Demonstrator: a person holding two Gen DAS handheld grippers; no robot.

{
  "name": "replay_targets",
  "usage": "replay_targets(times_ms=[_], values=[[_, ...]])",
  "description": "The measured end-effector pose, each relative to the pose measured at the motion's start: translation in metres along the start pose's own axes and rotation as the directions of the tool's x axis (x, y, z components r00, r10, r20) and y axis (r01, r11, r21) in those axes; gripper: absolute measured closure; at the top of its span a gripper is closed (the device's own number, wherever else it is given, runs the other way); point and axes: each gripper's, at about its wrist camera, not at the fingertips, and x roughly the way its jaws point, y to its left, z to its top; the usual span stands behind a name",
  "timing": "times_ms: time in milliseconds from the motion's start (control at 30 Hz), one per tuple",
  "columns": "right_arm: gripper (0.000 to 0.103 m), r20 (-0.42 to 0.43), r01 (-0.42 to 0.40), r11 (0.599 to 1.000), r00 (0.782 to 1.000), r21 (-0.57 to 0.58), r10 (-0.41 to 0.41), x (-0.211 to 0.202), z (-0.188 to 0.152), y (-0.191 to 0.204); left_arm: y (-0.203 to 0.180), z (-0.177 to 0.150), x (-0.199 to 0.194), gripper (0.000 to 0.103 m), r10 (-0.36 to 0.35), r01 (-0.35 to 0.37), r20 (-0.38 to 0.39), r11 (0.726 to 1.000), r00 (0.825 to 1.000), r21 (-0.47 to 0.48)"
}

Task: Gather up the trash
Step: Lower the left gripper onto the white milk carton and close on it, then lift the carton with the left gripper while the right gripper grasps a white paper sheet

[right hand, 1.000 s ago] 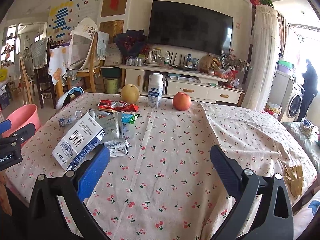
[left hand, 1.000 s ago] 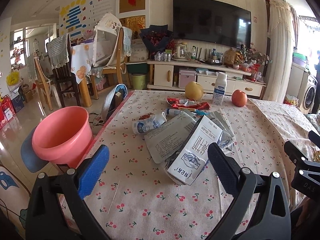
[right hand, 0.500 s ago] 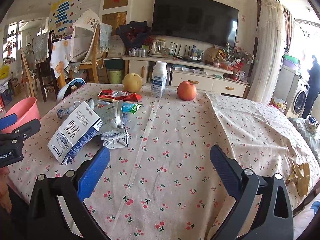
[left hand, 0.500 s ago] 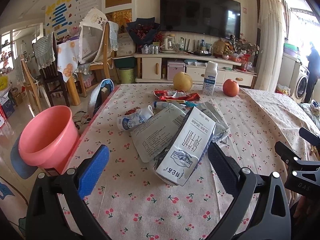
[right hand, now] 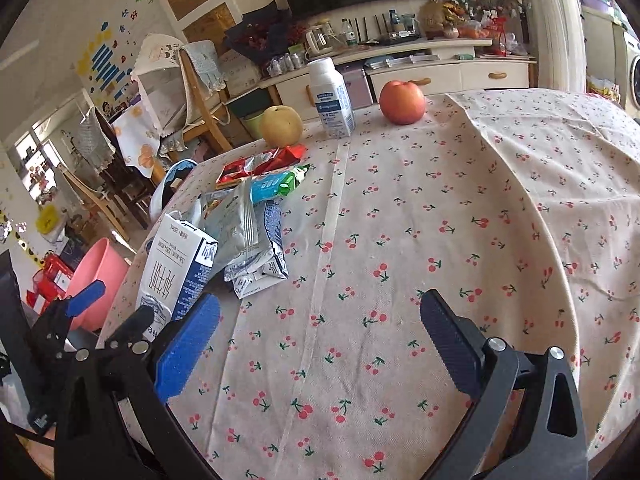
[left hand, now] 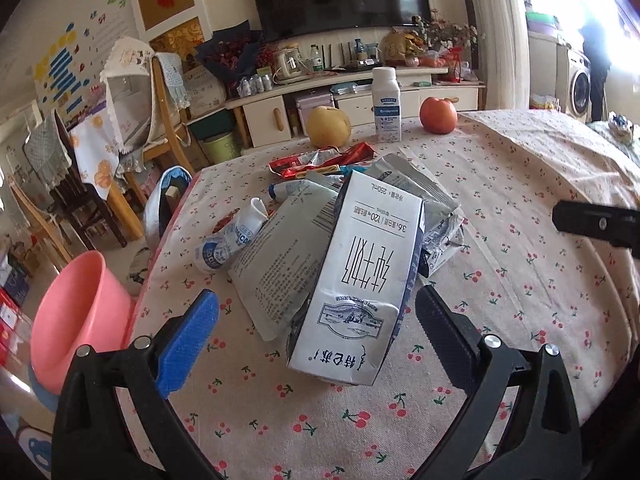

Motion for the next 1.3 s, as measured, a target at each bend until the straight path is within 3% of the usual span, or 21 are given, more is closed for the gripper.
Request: replay_targets(times_ms=[100, 200, 267, 333, 400, 433, 467, 633, 833, 1000, 1200, 1300], values=[[0.004, -0.010, -0.060, 0.998, 0.998, 0.023, 0.061, 0.008, 0.007, 0.001, -0.018, 0.000, 0.004, 0.004, 0.045, -0.048, 0.026, 0.993, 0.999, 0.108], [0.005, -0.019, -0.085, 0.996, 0.996, 0.014, 0.085, 0.015, 0.012, 0.004, -0.039, -0.003, 0.011, 0.005, 0.104, -0.117, 0.065, 0.965, 0.992, 0.234], [0.005, -0.022, -0.091, 0.996, 0.996, 0.006, 0.091, 0.020, 0.015, 0.007, -0.050, -0.004, 0.017, 0.011, 0.138, -0.157, 0.083, 0.940, 0.987, 0.302], [0.007, -0.029, -0.106, 0.994, 0.994, 0.007, 0.106, 0.025, 0.016, 0.008, -0.054, -0.005, 0.023, 0.027, 0.145, -0.161, 0.072, 0.928, 0.987, 0.335], [0.014, -0.040, -0.120, 0.993, 0.992, 0.008, 0.120, 0.030, 0.018, 0.009, -0.054, -0.003, 0.028, 0.037, 0.140, -0.151, 0.056, 0.931, 0.988, 0.333], [0.021, -0.049, -0.124, 0.992, 0.991, 0.008, 0.125, 0.034, 0.019, 0.010, -0.052, -0.002, 0.029, 0.037, 0.139, -0.148, 0.050, 0.934, 0.989, 0.325], [0.023, -0.055, -0.126, 0.992, 0.990, 0.009, 0.127, 0.037, 0.020, 0.011, -0.050, 0.000, 0.029, 0.037, 0.142, -0.151, 0.051, 0.935, 0.988, 0.321], [0.025, -0.068, -0.149, 0.989, 0.987, -0.004, 0.149, 0.053, 0.026, 0.017, -0.029, 0.011, 0.026, 0.038, 0.102, -0.109, 0.041, 0.967, 0.994, 0.230], [0.028, -0.082, -0.191, 0.981, 0.979, -0.040, 0.188, 0.072, 0.035, 0.031, 0.022, 0.027, 0.021, 0.038, 0.000, 0.001, 0.033, 1.000, 0.999, -0.007], [0.035, -0.090, -0.260, 0.963, 0.963, -0.070, 0.254, 0.088, 0.048, 0.048, 0.060, 0.036, 0.019, 0.038, -0.044, 0.053, 0.058, 0.987, 0.997, -0.153], [0.036, -0.121, -0.258, 0.959, 0.962, -0.122, 0.243, 0.110, 0.050, 0.064, 0.102, 0.046, 0.027, 0.038, -0.042, 0.061, 0.075, 0.960, 0.996, -0.274], [0.057, -0.134, -0.254, 0.957, 0.962, -0.141, 0.236, 0.112, 0.048, 0.068, 0.113, 0.046, 0.036, 0.038, -0.043, 0.060, 0.062, 0.948, 0.997, -0.313]])
